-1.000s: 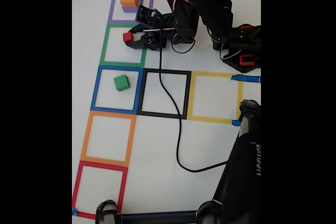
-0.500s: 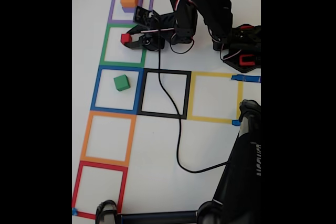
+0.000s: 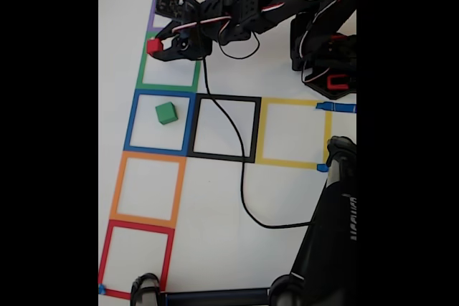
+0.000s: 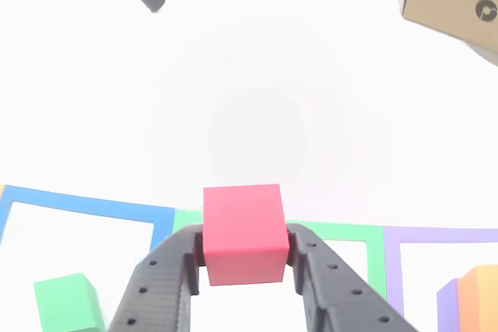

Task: Tower of hanoi

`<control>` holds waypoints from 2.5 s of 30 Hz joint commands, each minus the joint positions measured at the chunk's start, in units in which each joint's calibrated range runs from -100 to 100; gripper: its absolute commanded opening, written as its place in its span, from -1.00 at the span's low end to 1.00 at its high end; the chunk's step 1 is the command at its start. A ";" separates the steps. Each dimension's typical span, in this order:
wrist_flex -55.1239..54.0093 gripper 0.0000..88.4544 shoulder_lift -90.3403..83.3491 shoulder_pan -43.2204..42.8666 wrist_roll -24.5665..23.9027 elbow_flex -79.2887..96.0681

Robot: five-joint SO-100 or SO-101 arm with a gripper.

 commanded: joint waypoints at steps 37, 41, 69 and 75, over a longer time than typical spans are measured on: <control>53.17 -0.93 -21.87 -20.72 0.18 -31.04; 34.71 -0.93 -21.38 -21.77 0.18 -15.59; -35.42 -0.92 23.43 -25.13 0.18 6.77; -39.38 -0.92 29.24 -25.32 0.18 4.68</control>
